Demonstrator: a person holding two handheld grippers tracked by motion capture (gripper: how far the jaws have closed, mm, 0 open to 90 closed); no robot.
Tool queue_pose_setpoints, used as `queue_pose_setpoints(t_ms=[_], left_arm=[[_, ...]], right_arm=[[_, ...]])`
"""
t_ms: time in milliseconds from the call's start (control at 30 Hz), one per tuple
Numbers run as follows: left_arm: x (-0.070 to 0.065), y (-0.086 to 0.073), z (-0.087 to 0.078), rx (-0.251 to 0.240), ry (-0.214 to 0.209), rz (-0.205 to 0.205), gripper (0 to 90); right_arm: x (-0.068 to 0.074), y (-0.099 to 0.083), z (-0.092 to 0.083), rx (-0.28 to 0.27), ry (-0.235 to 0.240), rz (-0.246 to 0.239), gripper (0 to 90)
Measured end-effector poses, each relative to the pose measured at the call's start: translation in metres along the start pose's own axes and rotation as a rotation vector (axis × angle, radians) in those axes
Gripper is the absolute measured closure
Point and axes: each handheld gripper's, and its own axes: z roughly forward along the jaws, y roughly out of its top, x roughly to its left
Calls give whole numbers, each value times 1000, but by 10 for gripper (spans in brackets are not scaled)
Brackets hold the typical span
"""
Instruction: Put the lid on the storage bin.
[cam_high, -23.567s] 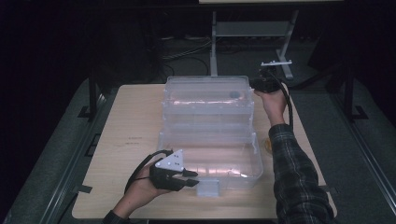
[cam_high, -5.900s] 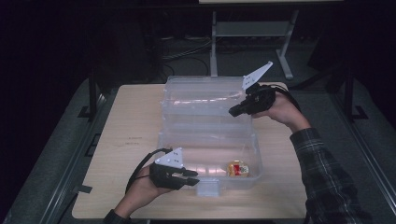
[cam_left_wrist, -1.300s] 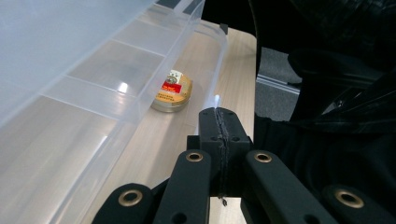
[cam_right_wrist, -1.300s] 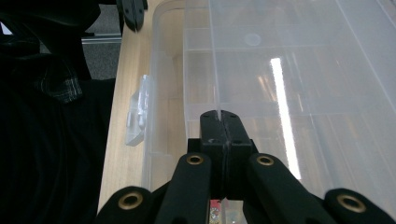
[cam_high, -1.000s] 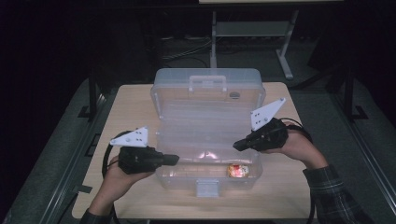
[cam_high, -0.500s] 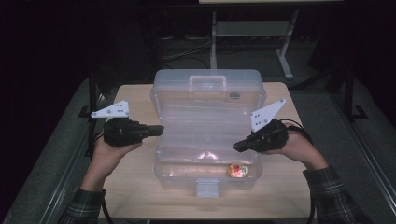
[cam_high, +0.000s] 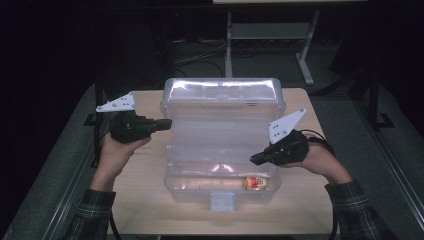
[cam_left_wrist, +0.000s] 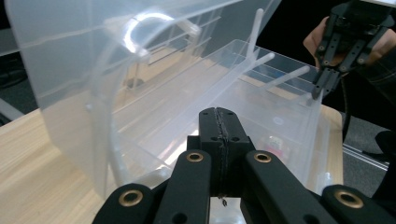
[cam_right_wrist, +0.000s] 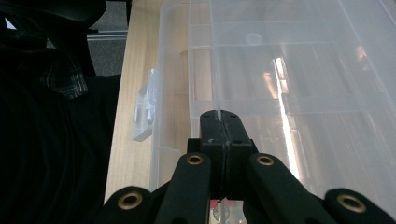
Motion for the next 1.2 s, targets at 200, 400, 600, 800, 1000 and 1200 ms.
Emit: queue_pose_setpoints(t_ms=[200,400,600,800,1000,1200], left_arm=[[6,1,-4,-15,15,-6,898],[8,2,-5,-24,24,-10,898],[6,1,-5,-23,24,-6,898],[5,0,-7,-24,22,-3,898],[3,-4,-7,-23,19,-4,898],[0,-9,-8,-33,10,-4,898]], right_arm=[[1,-1,1,4,3,-4,896],[3,-2,3,9,15,-1,896],[5,-3,3,-1,9,6,879],[7,-7,-12,-57,-11,55,794],[5,-13,-31,-121,-65,116,775],[3,-22,-44,-162,-113,174,848]])
